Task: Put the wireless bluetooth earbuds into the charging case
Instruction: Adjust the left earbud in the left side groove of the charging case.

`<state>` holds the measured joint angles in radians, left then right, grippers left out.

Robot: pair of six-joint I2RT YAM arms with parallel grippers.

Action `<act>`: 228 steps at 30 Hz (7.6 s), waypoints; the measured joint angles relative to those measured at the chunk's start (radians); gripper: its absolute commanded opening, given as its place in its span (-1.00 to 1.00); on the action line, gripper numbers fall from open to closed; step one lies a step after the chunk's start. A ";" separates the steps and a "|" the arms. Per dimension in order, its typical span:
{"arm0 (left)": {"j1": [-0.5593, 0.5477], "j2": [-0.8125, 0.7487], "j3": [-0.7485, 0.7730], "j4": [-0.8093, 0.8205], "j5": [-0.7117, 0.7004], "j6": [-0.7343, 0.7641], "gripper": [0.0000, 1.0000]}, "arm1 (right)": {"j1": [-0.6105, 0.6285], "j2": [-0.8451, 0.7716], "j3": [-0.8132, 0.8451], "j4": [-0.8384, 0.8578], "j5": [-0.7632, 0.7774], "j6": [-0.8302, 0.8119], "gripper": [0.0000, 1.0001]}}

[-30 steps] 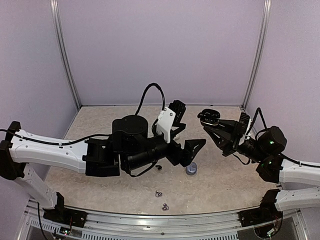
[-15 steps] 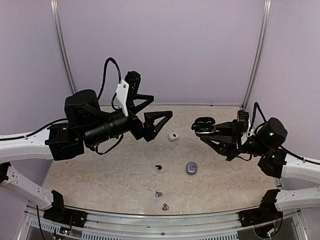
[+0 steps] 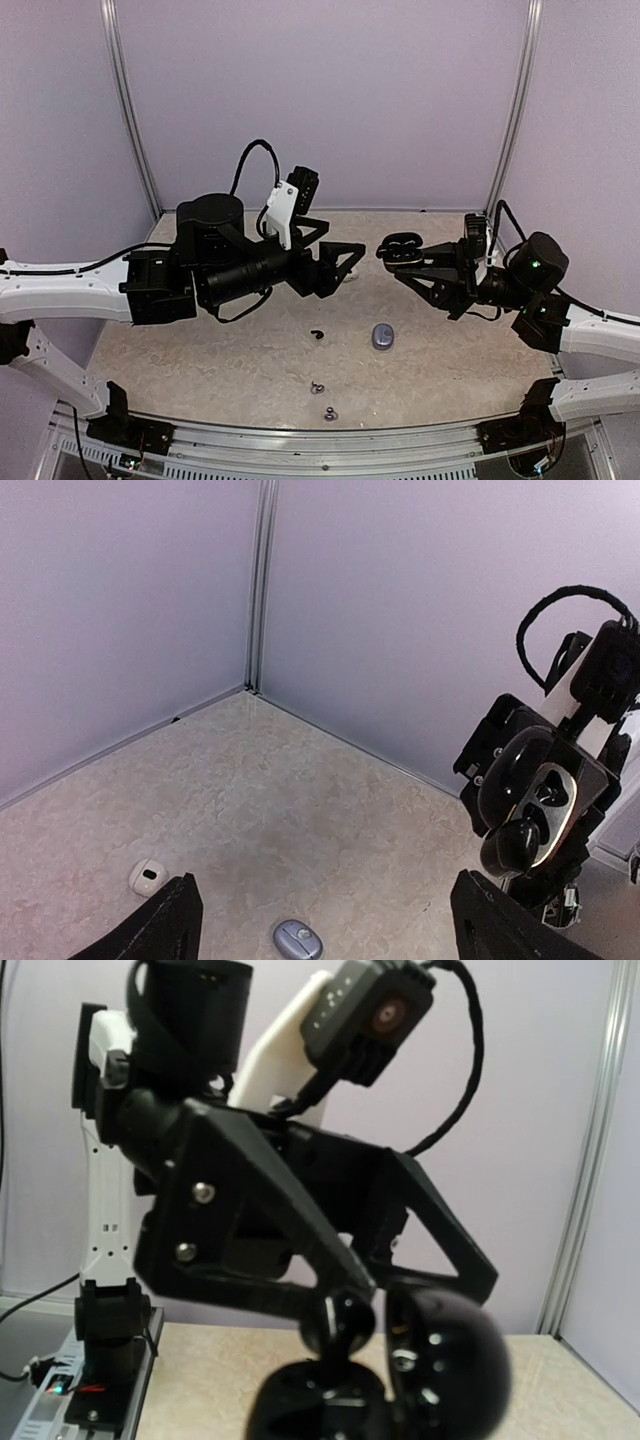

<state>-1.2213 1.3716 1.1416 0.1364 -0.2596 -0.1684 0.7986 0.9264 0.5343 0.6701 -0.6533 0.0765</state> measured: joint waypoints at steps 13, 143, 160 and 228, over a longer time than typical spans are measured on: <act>-0.026 0.042 0.060 0.005 0.012 0.002 0.72 | 0.000 0.008 0.008 0.001 0.003 0.001 -1.00; -0.168 -0.010 0.030 -0.288 0.117 1.064 -0.45 | 0.026 0.136 0.063 -0.192 -0.317 0.146 -1.00; -0.174 0.013 0.086 -0.355 0.104 1.064 -0.74 | 0.031 0.135 0.063 -0.214 -0.304 0.119 -1.00; -0.027 -0.156 -0.008 -0.145 0.208 0.520 0.29 | 0.058 0.135 0.003 -0.002 -0.116 0.187 -1.00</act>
<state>-1.2488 1.2160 1.1339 -0.0082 -0.0513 0.3515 0.8570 1.0611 0.5377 0.6685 -0.7692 0.2634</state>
